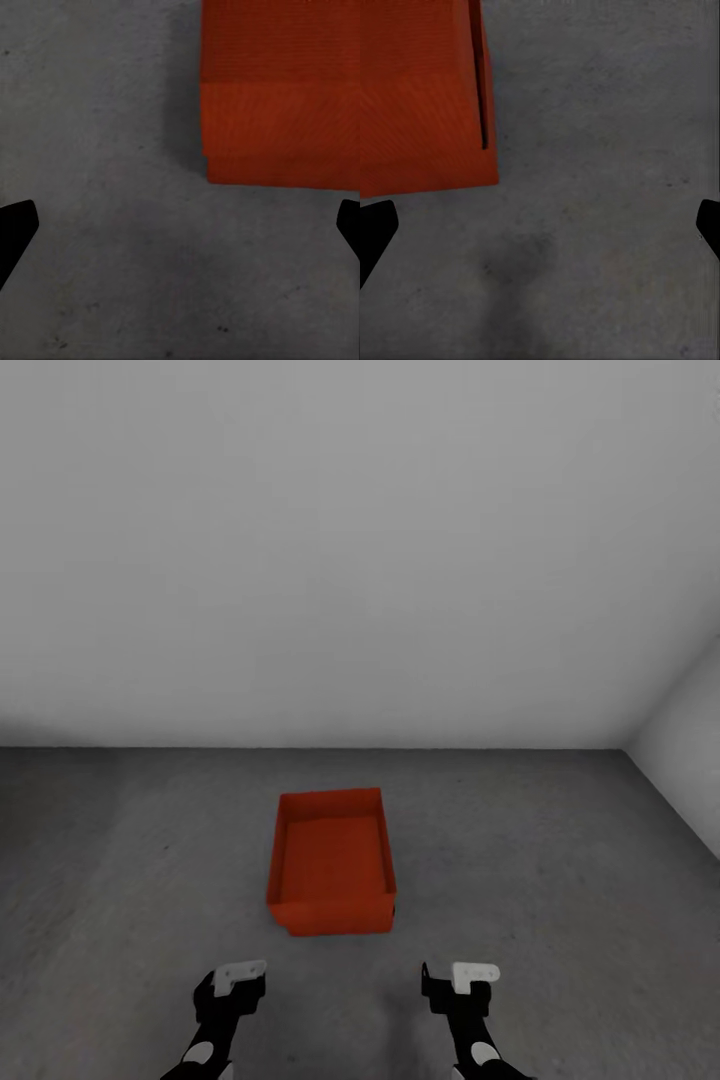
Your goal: Move the two storage containers from the living room to the garage. In the garage, place one container on the floor and stack the other container on top of it (either order is fine).
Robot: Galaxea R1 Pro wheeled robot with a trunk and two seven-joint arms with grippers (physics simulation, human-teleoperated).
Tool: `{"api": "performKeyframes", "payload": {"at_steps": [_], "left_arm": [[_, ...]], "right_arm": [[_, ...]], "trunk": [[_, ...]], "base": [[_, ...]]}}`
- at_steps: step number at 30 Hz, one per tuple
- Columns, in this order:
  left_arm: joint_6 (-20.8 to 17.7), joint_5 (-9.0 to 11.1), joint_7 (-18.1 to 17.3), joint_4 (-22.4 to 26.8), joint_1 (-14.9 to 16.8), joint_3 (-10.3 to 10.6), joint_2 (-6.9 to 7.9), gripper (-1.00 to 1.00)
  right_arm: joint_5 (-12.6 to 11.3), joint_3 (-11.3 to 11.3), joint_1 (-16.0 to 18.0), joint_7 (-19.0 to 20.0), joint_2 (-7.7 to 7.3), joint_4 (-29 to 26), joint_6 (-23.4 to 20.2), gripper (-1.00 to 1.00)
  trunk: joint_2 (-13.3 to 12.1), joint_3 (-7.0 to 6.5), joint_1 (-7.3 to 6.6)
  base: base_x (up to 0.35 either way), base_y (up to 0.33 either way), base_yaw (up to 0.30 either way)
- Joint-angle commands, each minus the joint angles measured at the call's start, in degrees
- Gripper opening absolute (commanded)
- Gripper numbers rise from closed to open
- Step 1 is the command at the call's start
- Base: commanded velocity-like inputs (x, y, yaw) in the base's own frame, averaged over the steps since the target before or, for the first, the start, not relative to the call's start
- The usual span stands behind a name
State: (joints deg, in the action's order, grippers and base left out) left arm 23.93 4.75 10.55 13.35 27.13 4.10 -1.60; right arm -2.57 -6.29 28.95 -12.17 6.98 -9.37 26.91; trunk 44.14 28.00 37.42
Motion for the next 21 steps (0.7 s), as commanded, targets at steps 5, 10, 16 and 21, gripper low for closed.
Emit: {"api": "performKeyframes", "payload": {"at_steps": [5,10,16,21], "left_arm": [[0.25,0.49,0.34,0.05,0.03,0.47,1.08,1.00],[-0.06,3.73,-0.05,-1.61,0.03,0.01,7.33,1.00],[-0.37,7.13,-6.30,-11.20,-0.01,-0.16,12.12,1.00],[-8.58,7.44,-12.58,-13.17,-0.24,-0.15,11.74,1.00]], "right_arm": [[-0.02,-0.72,0.04,-0.44,-0.25,0.07,-0.03,1.00],[-0.16,-0.63,0.05,-0.35,-1.67,0.24,-0.77,1.00],[-0.32,-0.76,0.05,0.10,-4.79,1.60,-6.52,1.00],[-0.34,-0.72,-0.16,1.27,-4.94,9.18,-12.15,1.00]], "trunk": [[0.04,0.04,0.01],[0.04,0.04,0.01],[0.04,0.04,0.01],[0.04,0.04,0.01]], "base": [[0.000,0.000,-0.004],[0.000,0.000,0.000],[0.000,0.000,0.000],[0.000,0.000,0.000]]}}
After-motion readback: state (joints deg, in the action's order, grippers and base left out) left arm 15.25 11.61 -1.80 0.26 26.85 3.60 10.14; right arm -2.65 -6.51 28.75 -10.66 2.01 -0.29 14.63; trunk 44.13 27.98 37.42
